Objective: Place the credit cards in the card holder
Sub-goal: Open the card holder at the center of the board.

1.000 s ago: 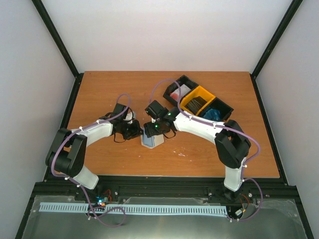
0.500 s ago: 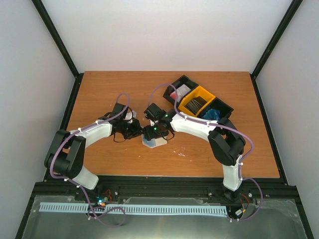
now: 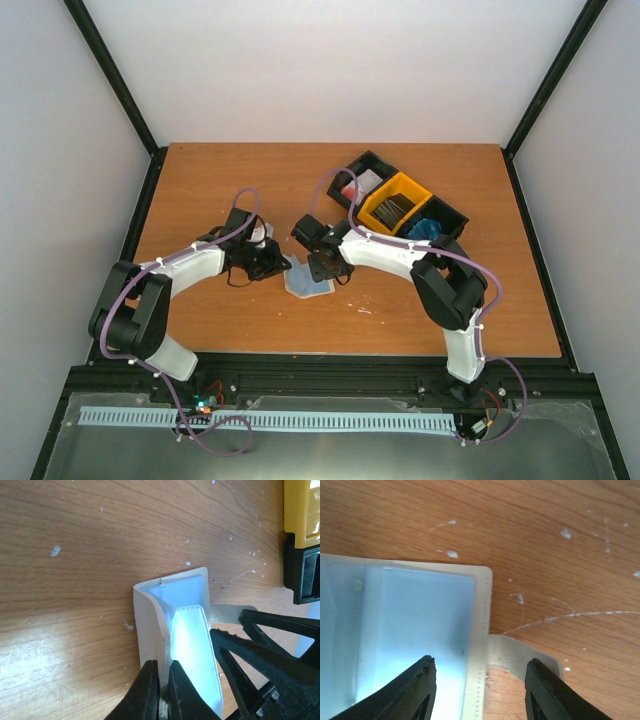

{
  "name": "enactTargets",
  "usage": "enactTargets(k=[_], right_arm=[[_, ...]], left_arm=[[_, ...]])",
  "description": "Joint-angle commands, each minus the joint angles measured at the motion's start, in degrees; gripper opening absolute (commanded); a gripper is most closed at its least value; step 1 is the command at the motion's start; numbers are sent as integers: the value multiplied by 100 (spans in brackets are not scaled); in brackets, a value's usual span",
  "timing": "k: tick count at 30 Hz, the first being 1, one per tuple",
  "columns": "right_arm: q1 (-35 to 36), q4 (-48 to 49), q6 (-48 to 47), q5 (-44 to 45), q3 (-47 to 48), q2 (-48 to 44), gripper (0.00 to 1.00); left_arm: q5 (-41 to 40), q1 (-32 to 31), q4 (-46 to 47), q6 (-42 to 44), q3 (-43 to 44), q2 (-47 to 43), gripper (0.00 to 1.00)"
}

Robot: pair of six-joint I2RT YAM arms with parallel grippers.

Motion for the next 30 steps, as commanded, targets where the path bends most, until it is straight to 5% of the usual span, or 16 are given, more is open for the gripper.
enactTargets(k=[1,7,12,22,30], right_arm=[[-27,19,-86,198,36,-212,49],[-27,898,-473,-948,-185,-739,45],[-34,938,-563,-1358,-151,-442,32],[-32,893,-622,-1461,-131,73,29],[-27,834,-524,-1671,25,412,38]], left_arm=[[15,-52,80,67,-2,-39,2],[3,-52,88,98,8,4,2],[-36,-52,44,132,2,27,5],[-1398,-47,-672,148,90,-485,46],[-1403,-52,-145,90,-50,-1222,51]])
